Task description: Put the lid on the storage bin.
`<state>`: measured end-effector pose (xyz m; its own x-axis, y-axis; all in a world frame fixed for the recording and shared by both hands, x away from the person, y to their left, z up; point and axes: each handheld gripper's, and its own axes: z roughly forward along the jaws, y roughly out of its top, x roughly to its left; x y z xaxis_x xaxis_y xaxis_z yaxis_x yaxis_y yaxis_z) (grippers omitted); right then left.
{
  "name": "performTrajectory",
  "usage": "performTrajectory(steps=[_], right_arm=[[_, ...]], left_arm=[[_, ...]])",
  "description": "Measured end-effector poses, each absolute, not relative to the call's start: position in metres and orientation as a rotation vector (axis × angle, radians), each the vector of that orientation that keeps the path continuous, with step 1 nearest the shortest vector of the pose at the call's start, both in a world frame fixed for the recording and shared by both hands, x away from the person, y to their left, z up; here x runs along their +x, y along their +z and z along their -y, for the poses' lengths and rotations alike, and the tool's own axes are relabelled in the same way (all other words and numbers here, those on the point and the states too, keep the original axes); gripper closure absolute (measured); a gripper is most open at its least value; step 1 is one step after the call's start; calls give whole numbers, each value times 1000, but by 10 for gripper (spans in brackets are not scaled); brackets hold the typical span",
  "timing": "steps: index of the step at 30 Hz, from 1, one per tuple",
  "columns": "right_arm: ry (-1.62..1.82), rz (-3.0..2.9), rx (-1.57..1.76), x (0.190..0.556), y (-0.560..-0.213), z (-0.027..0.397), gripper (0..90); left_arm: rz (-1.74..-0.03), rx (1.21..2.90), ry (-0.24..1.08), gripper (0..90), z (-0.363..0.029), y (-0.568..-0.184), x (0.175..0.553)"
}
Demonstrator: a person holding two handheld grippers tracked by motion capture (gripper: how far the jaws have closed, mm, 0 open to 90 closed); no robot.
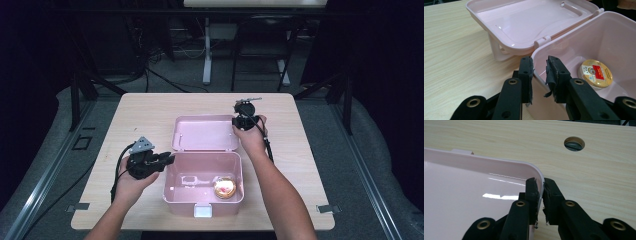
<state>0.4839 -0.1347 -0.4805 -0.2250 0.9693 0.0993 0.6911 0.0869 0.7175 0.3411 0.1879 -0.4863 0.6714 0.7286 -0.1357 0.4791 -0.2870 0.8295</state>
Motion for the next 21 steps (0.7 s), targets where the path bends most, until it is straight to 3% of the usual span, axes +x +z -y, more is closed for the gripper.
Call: performTrajectory(steps=[21], right_arm=[[952,-1928,1589,478,-463,135,838]], left_arm=[[-939,1950,332,737,-188,-486,341]])
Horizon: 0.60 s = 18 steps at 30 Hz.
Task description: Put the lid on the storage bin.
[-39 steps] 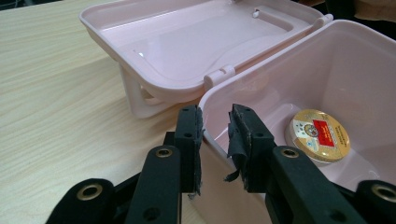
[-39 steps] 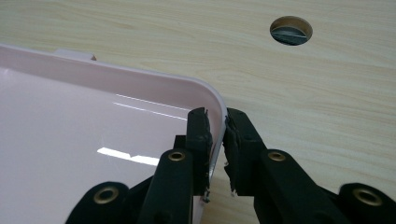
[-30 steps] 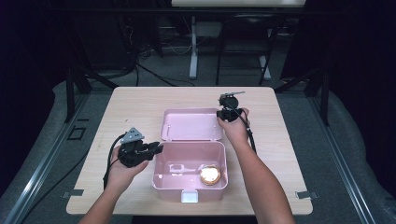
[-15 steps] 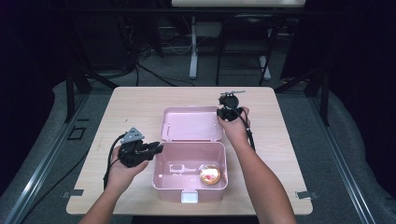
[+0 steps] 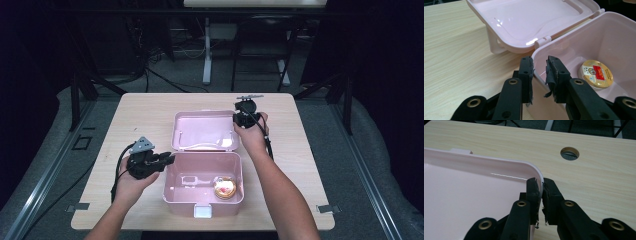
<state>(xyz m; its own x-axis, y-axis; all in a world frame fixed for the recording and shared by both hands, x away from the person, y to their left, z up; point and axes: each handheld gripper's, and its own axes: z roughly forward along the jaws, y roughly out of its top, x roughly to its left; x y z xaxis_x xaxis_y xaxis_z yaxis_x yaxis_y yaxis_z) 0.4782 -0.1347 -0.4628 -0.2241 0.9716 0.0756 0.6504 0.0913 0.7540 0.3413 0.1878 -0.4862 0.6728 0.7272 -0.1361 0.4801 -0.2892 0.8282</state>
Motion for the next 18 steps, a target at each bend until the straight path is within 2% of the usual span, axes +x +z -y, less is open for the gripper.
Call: performTrajectory(steps=[18], right_arm=[[1020,-1894,1523,465,-438,138,850]], left_arm=[[-941,1952,337,739,-187,-487,341]])
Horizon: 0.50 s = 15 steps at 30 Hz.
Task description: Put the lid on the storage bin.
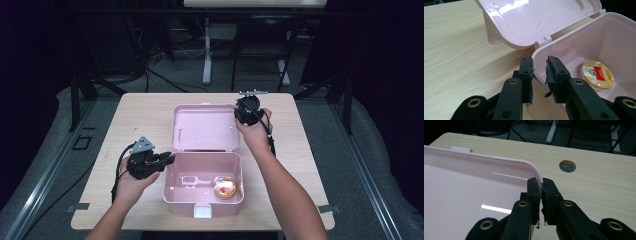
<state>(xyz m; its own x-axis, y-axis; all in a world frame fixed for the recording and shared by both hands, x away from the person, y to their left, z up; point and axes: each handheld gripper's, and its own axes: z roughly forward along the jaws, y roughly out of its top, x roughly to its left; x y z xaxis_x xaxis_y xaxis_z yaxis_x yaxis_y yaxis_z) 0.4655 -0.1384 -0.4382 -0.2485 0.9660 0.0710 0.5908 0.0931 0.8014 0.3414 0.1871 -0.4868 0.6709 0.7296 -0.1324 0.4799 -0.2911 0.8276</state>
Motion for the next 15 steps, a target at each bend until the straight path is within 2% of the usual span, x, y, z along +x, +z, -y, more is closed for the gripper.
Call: performTrajectory(steps=[15], right_arm=[[1071,-1889,1452,449,-416,141,855]], left_arm=[[-946,1952,345,743,-186,-487,341]])
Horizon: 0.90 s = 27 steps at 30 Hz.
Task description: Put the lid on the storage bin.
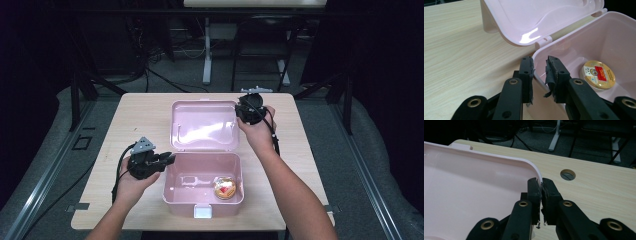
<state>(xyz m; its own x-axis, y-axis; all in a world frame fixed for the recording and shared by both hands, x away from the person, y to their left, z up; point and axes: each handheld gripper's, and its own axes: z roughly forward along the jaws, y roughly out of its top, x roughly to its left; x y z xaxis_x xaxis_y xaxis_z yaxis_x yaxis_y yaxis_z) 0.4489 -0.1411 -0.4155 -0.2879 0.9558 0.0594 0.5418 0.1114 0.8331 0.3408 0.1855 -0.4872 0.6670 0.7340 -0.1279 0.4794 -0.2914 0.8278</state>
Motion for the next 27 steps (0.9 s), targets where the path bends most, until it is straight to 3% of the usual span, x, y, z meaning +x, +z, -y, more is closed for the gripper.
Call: performTrajectory(steps=[14,27], right_arm=[[1113,-1895,1398,435,-401,145,859],[1135,-1906,1350,432,-393,143,863]], left_arm=[[-961,1930,321,756,-187,-487,343],[-991,1892,358,687,-188,-477,351]])
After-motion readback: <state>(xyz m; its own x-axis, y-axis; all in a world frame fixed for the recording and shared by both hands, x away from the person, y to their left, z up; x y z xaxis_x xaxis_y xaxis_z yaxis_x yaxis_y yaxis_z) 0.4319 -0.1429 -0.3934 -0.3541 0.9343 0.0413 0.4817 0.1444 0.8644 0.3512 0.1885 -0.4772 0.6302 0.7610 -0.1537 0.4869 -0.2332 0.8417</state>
